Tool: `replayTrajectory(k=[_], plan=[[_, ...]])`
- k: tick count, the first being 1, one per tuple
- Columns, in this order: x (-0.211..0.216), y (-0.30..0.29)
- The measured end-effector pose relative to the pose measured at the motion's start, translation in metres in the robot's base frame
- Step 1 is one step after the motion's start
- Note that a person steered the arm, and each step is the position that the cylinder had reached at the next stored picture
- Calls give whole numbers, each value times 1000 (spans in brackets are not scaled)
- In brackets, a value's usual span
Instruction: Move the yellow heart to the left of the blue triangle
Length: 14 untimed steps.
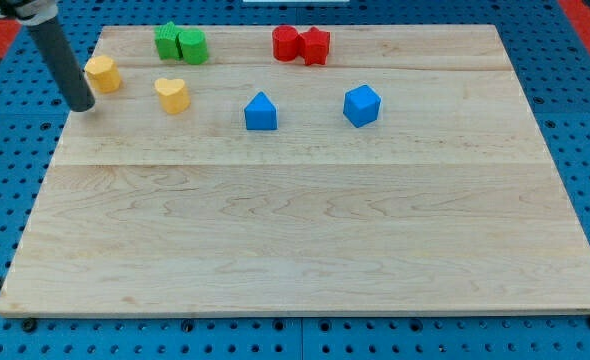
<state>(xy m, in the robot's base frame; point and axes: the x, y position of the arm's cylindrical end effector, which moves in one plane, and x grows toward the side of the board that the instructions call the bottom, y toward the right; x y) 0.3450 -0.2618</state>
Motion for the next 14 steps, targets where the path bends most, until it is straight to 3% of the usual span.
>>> replayTrajectory(k=[3, 4, 6, 7, 8, 10, 12, 13, 14], plan=[[-48, 98], [-42, 126], [-11, 126], [-36, 165], [-23, 186], [34, 163], [12, 123], [38, 133], [97, 134]])
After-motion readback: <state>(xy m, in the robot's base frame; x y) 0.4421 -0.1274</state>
